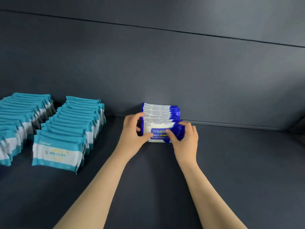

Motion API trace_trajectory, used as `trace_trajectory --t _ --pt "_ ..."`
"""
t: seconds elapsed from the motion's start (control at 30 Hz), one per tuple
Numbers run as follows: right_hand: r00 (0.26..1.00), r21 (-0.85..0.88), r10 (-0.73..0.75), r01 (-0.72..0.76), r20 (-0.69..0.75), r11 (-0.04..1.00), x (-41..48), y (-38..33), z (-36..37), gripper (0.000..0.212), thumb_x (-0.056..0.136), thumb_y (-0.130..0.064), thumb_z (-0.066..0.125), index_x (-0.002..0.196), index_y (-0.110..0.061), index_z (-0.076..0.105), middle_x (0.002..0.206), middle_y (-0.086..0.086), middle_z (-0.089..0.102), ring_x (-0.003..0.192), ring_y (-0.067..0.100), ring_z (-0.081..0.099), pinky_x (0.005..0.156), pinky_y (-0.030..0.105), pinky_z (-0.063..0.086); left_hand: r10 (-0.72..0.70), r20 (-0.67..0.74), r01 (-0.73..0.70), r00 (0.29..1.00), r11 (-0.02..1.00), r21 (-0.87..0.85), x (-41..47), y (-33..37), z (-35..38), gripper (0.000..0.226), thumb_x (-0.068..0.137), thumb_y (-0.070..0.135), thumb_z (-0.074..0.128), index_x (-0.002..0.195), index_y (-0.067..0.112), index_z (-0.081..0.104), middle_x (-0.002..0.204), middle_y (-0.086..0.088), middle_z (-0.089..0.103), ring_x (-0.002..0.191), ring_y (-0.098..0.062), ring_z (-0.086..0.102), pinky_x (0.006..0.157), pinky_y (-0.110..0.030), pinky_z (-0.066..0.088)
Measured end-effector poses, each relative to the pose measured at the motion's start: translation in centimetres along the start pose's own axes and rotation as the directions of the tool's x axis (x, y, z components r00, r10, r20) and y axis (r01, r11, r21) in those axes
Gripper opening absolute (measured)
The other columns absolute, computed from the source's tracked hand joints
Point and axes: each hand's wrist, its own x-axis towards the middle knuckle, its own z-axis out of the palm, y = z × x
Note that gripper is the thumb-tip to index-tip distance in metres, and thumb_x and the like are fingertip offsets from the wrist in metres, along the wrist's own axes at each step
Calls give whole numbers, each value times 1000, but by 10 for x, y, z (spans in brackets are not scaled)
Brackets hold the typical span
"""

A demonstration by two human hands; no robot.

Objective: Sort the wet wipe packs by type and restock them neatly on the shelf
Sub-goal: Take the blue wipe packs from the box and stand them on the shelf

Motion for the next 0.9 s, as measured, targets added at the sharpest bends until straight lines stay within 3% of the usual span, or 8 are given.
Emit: trace_trajectory --t 0.17,0.37,0.47,0.57,0.67,0.73,0.8,0.9 --pt "996 141 86 -90 38 986 2 1 0 45 79 -29 83 110 -22 51 110 -5 56 99 12 59 83 28 52 -1 -32 1 999 1000 -6 0 0 4 71 80 16 80 138 27 42 127 5 45 91 -8 60 70 -14 53" --pt "992 137 95 -105 77 985 5 3 1 47 76 -31 85 103 -31 46 111 -2 60 94 13 61 79 30 55 -12 -18 12 1000 1000 1 -1 2 4 68 82 15 77 139 25 42 132 3 43 93 -7 60 70 -9 51" --pt "993 172 92 -103 72 980 3 -3 -5 46 75 -32 86 97 -38 47 110 -5 61 98 11 62 84 28 54 -59 -9 58 998 996 -65 -4 6 2 67 84 11 75 139 25 40 136 1 43 93 -6 61 67 -8 50" --pt "990 222 125 -135 58 966 -2 -13 -21 37 81 -33 80 107 -30 54 119 -8 60 112 6 56 96 23 46 -130 -19 127 991 986 -112 -9 15 -10 63 87 17 72 141 26 40 140 4 41 94 -2 59 60 -7 47" --pt "978 318 188 -207 88 925 -14 -29 -42 29 88 -38 72 113 -30 60 124 -13 61 123 4 51 102 28 44 -110 -72 97 991 982 -160 -19 29 -26 58 88 23 71 140 26 44 139 7 43 100 -1 57 67 -7 41" --pt "969 397 235 -248 81 884 -32 -47 -58 28 90 -41 69 116 -32 61 121 -17 63 120 2 55 91 22 45 -84 -60 68 995 969 -239 -32 41 -38 52 90 25 69 137 29 46 137 10 45 105 -1 56 70 -7 40" --pt "962 442 269 -258 38 859 -58 -65 -74 31 93 -41 66 121 -31 62 122 -20 63 112 -8 56 81 14 40 -60 12 60 998 936 -347 -52 54 -49 45 92 26 66 133 34 48 133 17 48 109 3 55 69 -5 43" --pt "939 490 342 -281 -39 825 -109 -83 -96 32 94 -43 62 124 -32 61 127 -17 62 116 -4 55 94 22 42 -24 161 101 987 868 -486 -90 67 -64 45 94 28 64 136 31 49 134 17 53 110 2 60 88 -19 52"
